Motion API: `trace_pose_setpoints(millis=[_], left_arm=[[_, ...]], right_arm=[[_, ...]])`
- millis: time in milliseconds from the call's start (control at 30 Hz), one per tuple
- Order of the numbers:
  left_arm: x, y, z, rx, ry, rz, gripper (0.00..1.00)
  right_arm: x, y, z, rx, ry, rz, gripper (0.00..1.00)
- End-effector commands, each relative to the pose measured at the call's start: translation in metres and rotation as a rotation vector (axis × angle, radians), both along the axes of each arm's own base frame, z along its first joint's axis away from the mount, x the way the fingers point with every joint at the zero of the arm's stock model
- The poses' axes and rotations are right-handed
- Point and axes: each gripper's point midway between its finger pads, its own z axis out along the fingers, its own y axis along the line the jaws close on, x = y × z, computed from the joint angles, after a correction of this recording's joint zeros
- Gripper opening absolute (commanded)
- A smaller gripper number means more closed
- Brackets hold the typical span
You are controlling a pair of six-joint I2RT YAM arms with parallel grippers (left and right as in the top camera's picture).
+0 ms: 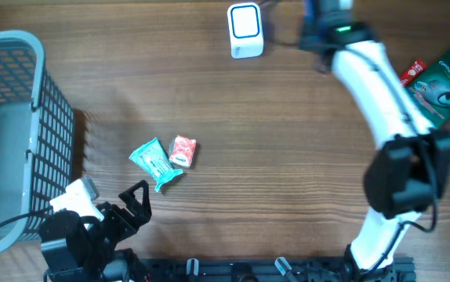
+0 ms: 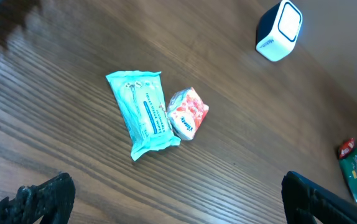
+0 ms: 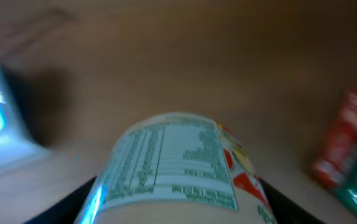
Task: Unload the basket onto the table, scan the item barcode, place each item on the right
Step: 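Place the jar at the table's right edge and release it, then reach the right gripper to the red-white small pack and grasp it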
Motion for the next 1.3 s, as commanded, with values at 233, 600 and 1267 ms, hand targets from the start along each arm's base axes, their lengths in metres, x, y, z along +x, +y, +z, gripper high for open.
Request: trace_pose_setpoints(millis=[233,600,1267], left_arm=[[0.0,-0.001,0.0,0.01,-0.005,-0.017,1.0],[0.0,-0.001,0.0,0.01,-0.005,-0.017,1.0],[0.0,-0.001,0.0,0.009,-0.005,-0.017,1.0]], right_arm=[[-0.142,-0.242,-0.06,0.231,0.324,-0.628,0.67],[-0.229,-0.312,-0.146,0.476,0.371,-0.932,0.78],[-0.101,-0.091,0.061,0.709,0.251,-0.394,1.0]])
